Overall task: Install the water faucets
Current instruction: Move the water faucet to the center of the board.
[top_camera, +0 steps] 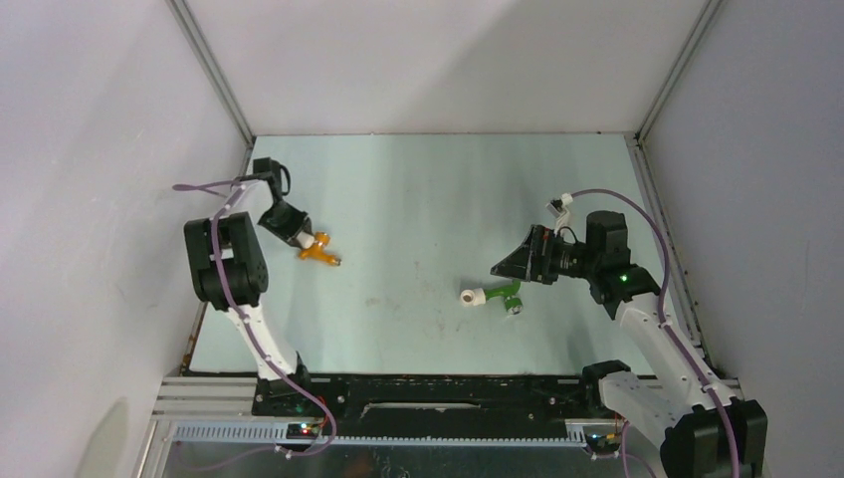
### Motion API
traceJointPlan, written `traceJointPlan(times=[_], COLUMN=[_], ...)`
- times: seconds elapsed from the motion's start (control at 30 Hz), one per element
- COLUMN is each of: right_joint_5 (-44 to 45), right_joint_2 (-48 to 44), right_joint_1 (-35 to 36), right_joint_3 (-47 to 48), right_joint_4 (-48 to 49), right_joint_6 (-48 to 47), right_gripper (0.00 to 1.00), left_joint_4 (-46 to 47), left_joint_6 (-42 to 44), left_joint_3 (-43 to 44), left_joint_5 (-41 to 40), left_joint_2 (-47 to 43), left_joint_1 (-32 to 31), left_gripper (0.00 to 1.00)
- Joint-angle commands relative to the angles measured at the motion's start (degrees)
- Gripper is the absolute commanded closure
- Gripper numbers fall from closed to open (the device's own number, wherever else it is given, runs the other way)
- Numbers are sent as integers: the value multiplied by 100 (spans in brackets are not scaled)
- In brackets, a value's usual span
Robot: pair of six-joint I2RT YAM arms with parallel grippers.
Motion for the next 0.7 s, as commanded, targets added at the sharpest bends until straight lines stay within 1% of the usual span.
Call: traceJointPlan(times=[0.0,0.1,0.17,0.3,0.4,0.5,0.57,0.6,0.67], right_joint_5=[-123,-60,-16,57,188,328,410,454,484], right_joint_2=[-67,-3,81,291,507,783,999,1124,1519], right_joint_1=[-24,-21,0,108,301,549,707,806,914], right_joint_3=[10,10,10,10,10,10,10,15,42], right_joint_4=[77,84,112,276,419,643,882,1082,1405], right_joint_6=[-44,-65,-81,-60,-44,5,54,80,149], right_gripper=[1,1,1,1,1,1,1,1,2], left_joint_4=[-49,-4,69,488,820,729,520,462,455], left_joint_6=[96,87,0,-325,-459,-219,39,175,244], left_joint_3=[-276,-264,-300,-538,-594,-287,-7,82,-43], left_joint_5=[884,1020,1163,1586,1648,1215,640,228,-311], left_joint_2=[103,46,17,-70,-209,-437,-698,-873,-1371], left_joint_1=[-648,-1139,-1576,-2310,-2871,-3324,-3534,-3624,-3684], left_gripper=[100,100,100,100,100,100,100,100,100])
